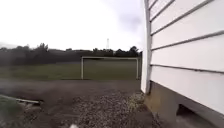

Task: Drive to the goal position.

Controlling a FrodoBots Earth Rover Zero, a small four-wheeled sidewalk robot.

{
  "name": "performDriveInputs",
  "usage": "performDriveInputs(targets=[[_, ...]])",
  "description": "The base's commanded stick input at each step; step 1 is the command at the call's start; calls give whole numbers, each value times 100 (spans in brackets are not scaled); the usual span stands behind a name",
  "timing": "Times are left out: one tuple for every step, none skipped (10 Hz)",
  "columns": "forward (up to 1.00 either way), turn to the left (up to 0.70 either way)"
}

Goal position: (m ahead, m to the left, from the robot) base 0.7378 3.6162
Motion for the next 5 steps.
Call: performDriveInputs(targets=[[6, 0], [6, 0], [6, 0], [6, 0], [6, 0]])
